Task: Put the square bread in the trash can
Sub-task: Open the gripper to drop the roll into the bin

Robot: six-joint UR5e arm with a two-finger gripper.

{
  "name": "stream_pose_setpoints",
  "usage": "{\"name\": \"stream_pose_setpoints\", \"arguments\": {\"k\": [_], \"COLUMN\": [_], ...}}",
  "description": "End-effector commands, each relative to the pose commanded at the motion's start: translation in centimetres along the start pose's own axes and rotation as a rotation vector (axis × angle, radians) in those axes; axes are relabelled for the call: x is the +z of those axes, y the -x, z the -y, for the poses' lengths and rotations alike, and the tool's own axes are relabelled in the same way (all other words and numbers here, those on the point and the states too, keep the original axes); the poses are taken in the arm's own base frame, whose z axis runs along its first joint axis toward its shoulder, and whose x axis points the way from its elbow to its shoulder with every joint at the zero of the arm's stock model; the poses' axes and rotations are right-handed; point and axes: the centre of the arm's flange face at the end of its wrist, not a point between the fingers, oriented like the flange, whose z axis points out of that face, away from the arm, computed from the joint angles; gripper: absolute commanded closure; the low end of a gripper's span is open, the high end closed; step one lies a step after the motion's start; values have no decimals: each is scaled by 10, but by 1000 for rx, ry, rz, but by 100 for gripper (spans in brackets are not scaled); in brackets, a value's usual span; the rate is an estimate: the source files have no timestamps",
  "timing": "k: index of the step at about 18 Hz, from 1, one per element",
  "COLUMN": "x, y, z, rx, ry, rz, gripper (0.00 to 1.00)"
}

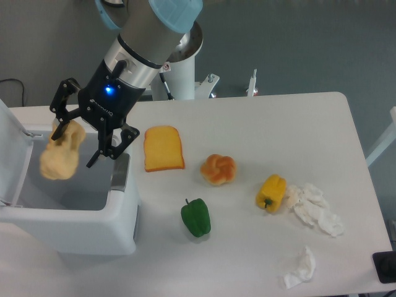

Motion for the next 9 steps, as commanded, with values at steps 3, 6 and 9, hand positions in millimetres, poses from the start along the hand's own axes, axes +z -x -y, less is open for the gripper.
{"name": "stream_pose_setpoints", "arguments": {"k": [3,6,9], "x": [0,-1,-4], "y": [0,0,2], "z": [0,1,8], "rx": [-2,4,53], "ry": [0,-2,-37], "rz": [0,1,31], "gripper": [23,22,1]}}
